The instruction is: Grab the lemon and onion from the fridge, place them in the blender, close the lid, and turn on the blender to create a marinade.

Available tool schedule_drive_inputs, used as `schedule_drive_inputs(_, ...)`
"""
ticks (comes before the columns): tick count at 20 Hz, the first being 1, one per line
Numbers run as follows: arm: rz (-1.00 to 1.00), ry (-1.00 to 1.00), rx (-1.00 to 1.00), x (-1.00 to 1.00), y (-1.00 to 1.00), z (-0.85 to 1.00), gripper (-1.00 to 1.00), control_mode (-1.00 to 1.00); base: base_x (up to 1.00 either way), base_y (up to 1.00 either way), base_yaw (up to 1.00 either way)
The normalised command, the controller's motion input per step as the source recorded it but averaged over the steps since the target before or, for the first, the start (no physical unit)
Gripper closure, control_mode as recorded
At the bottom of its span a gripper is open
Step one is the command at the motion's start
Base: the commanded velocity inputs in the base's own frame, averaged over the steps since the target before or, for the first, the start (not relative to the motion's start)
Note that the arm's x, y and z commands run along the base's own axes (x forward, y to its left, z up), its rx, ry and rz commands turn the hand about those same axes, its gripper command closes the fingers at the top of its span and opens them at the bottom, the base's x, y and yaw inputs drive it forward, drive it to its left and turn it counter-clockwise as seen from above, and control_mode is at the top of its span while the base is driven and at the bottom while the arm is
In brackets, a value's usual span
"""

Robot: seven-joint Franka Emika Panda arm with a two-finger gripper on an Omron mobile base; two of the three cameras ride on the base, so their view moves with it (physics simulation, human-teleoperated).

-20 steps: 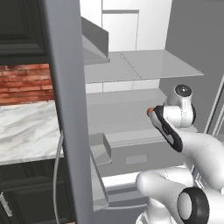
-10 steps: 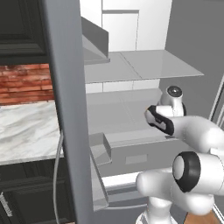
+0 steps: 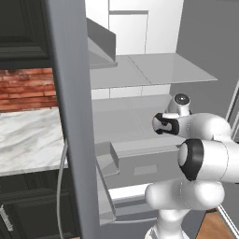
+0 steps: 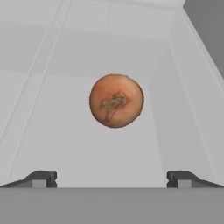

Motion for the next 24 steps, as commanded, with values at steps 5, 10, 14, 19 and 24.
schedule_drive_inputs(5, 0.00, 0.01, 0.00, 0.34, -0.04, -0.15, -1.00, -1.00, 0.00, 0.00, 0.00)
schedule_drive_inputs(10, 0.00, 0.01, 0.00, 0.29, -0.10, -0.12, -1.00, -1.00, 0.00, 0.00, 0.00)
schedule_drive_inputs(14, 0.00, 0.03, 0.00, 0.34, -0.10, -0.11, -1.00, -1.00, 0.00, 0.00, 0.00)
schedule_drive_inputs(19, 0.00, 0.06, 0.00, 0.39, -0.06, -0.15, -1.00, -1.00, 0.00, 0.00, 0.00)
schedule_drive_inputs(24, 0.00, 0.07, 0.00, 0.37, 0.00, -0.25, -1.00, -1.00, 0.00, 0.00, 0.00)
